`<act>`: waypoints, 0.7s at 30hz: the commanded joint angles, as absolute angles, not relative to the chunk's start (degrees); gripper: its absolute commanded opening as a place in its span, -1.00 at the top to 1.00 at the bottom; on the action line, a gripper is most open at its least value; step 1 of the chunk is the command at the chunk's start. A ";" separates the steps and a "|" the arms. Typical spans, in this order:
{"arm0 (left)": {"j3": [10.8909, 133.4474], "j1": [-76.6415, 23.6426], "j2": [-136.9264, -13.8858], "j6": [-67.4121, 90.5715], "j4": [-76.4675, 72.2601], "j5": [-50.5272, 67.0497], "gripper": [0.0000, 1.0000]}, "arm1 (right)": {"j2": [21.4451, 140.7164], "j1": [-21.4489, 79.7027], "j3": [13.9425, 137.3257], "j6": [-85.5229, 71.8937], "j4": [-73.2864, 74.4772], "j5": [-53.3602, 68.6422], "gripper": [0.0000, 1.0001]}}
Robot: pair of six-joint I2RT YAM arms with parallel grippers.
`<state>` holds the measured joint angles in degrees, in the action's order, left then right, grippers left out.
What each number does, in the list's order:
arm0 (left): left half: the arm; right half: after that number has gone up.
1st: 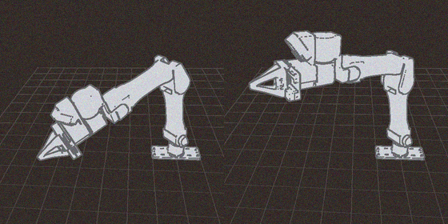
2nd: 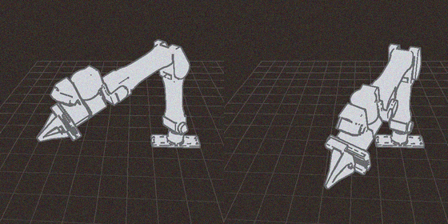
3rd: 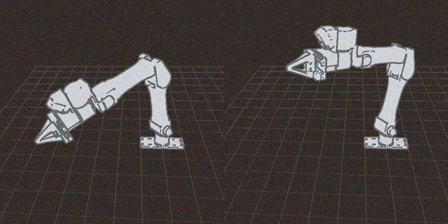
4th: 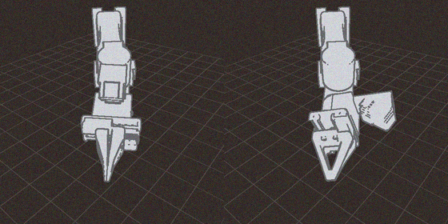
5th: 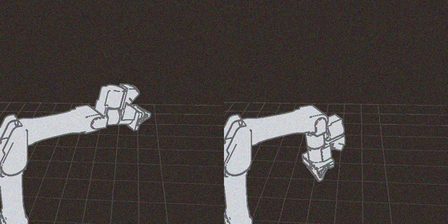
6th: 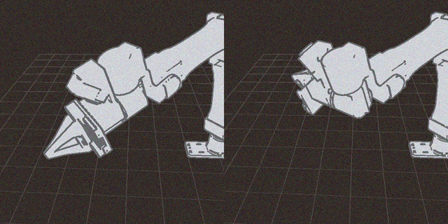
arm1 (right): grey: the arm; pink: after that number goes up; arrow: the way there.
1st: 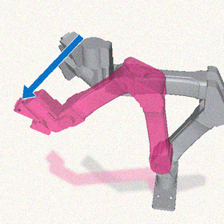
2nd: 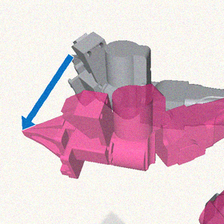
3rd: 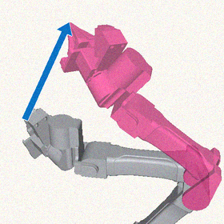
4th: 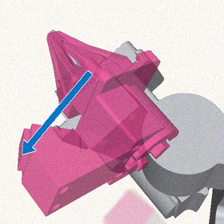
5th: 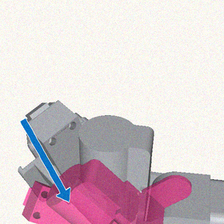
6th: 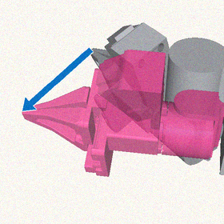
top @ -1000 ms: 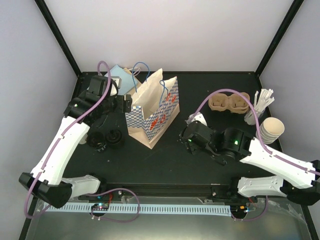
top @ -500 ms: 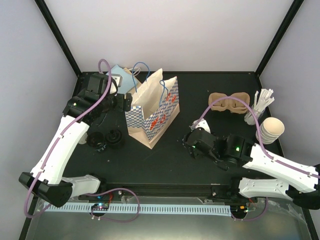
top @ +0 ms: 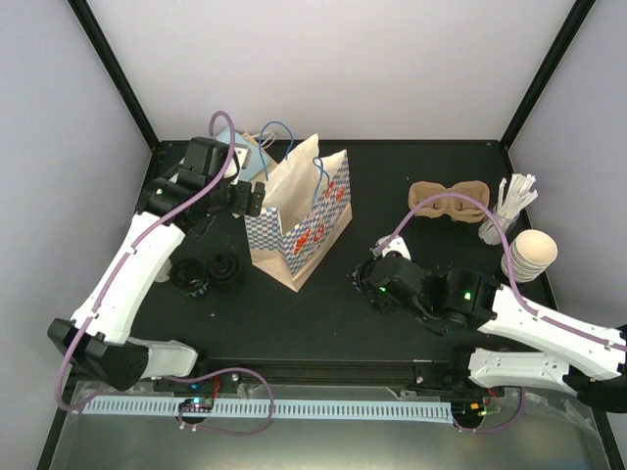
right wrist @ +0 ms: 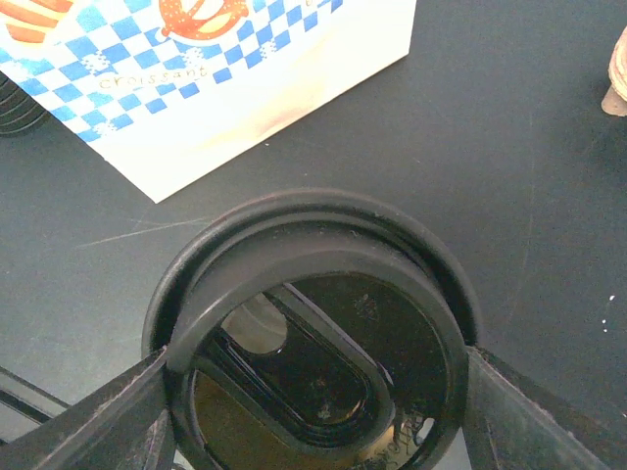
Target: Pack the takeout coffee
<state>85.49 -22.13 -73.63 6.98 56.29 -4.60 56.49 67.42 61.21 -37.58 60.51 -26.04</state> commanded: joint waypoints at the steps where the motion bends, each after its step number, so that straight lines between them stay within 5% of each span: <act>1: 90.95 -21.77 -77.86 4.09 57.62 -3.05 -0.96 | 56.04 67.26 61.19 -37.13 58.42 -26.11 -0.49; 11: 100.83 -21.82 -88.70 2.09 59.97 -1.87 -0.62 | 55.27 67.25 61.09 -36.60 59.00 -26.76 -0.49; 21: 109.23 -21.88 -97.38 0.83 66.17 3.92 0.20 | 53.98 67.29 62.60 -34.23 60.25 -27.54 -0.47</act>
<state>105.93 -22.13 -95.90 2.15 62.06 -0.56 55.11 67.42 61.21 -35.97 59.94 -25.82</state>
